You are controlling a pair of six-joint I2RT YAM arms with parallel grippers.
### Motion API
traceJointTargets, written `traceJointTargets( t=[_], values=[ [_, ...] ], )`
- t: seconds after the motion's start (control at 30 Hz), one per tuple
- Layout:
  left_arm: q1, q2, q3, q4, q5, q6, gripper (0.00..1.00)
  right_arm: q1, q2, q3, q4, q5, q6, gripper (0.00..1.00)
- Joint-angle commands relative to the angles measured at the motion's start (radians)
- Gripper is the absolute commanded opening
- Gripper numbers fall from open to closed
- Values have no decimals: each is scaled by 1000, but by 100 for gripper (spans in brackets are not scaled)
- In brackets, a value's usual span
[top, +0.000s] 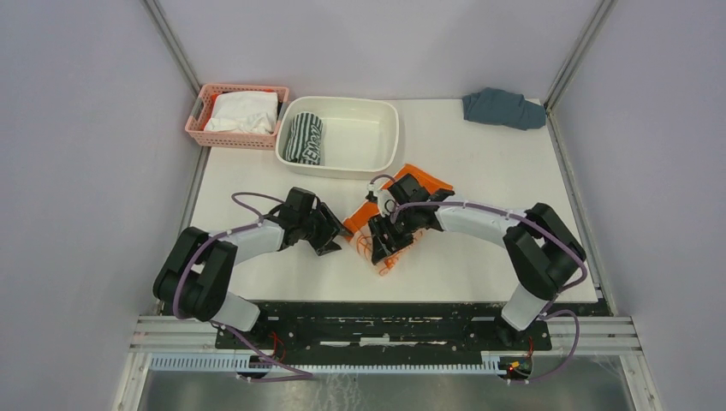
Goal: Roll the towels
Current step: Roll the towel at the center of the board.
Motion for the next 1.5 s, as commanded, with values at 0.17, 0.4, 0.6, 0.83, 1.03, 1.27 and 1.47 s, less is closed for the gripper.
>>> traceJointTargets(
  t=[0.17, 0.4, 0.6, 0.83, 1.03, 1.27, 1.47],
  values=[
    [-7, 39, 11, -49, -60, -19, 63, 259, -180, -26, -35, 645, -75, 71],
    [-9, 48, 14, -59, -59, -19, 63, 357, -126, -30, 22, 789, -97, 71],
    [-8, 46, 13, -66, -59, -20, 63, 415, -53, -23, 61, 826, -115, 67],
    [-7, 40, 7, -70, -63, -21, 63, 418, -62, -47, 67, 895, -123, 53],
    [-8, 33, 5, -70, -65, -21, 63, 338, -101, -85, 108, 659, -106, 27],
    [-6, 17, -18, -18, -41, -28, 63, 135, -75, -138, 219, 188, -12, 10],
    [0, -50, -78, 95, -11, -69, 66, -2, 28, -190, 411, -155, 132, 7]
  ],
)
